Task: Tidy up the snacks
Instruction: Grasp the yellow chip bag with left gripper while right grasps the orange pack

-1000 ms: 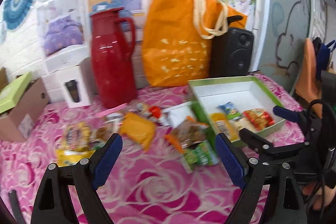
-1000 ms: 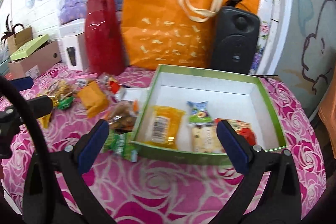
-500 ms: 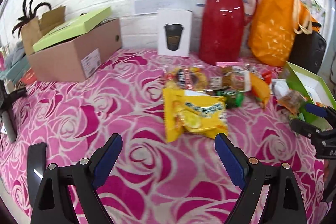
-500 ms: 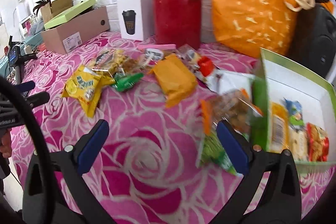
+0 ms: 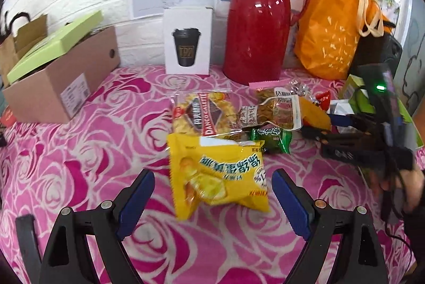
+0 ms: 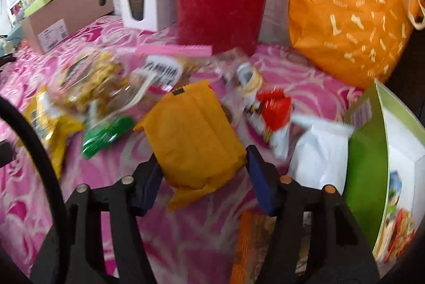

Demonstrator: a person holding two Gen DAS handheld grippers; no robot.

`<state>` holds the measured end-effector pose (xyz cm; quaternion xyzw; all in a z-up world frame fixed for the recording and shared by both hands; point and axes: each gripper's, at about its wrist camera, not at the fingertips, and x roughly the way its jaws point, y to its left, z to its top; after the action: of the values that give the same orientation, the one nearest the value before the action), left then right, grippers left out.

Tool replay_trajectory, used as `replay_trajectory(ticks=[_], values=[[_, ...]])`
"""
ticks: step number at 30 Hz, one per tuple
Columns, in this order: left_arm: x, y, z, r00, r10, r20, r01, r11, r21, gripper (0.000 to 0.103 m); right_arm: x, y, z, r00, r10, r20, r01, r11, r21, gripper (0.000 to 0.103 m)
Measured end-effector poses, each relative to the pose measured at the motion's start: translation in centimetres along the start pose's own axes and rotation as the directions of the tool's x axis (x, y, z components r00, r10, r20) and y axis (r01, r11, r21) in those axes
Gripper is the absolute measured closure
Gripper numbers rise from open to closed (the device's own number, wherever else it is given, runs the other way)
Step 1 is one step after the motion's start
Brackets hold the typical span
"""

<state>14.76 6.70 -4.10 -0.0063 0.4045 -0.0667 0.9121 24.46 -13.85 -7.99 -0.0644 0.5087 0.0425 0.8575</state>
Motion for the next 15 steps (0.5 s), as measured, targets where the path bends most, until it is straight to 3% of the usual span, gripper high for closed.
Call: replay_trajectory(ticks=[5, 7, 8, 9, 10, 12, 15], values=[[3.9, -0.7, 0.1, 0.998, 0.02, -0.064, -0.018, 0.999, 0.03, 0.011, -4.2, 2.0, -3.8, 0.996, 0.084, -0.032, -0.086, 0.995, -0.043, 0.041], [4.6, -0.3, -0.3, 0.997, -0.002, -0.076, 0.002, 1.0, 0.0, 0.013, -5.2, 2.3, -5.0, 0.987, 0.156, -0.031, -0.157, 0.987, -0.042, 0.031], [4.8, -0.1, -0.5, 0.995, -0.04, -0.091, 0.038, 0.999, -0.017, 0.026, -5.6, 2.3, -5.4, 0.984, 0.176, -0.021, -0.177, 0.983, -0.049, 0.027], [4.8, 0.0, -0.6, 0.992, -0.072, -0.107, 0.069, 0.997, -0.031, 0.035, -5.6, 2.5, -5.5, 0.985, 0.172, -0.009, -0.172, 0.983, -0.068, 0.019], [4.4, 0.0, -0.9, 0.991, -0.08, -0.105, 0.077, 0.997, -0.031, 0.037, -5.3, 2.7, -5.3, 0.988, 0.152, -0.005, -0.152, 0.985, -0.084, 0.016], [3.6, -0.2, -1.4, 0.99, -0.082, -0.113, 0.081, 0.997, -0.014, 0.04, -4.7, 2.7, -5.1, 0.991, 0.13, -0.012, -0.13, 0.988, -0.084, 0.016], [1.9, -0.1, -2.5, 0.988, -0.105, -0.117, 0.101, 0.994, -0.039, 0.039, -3.6, 3.0, -4.8, 0.986, 0.166, -0.015, -0.166, 0.983, -0.072, 0.016]])
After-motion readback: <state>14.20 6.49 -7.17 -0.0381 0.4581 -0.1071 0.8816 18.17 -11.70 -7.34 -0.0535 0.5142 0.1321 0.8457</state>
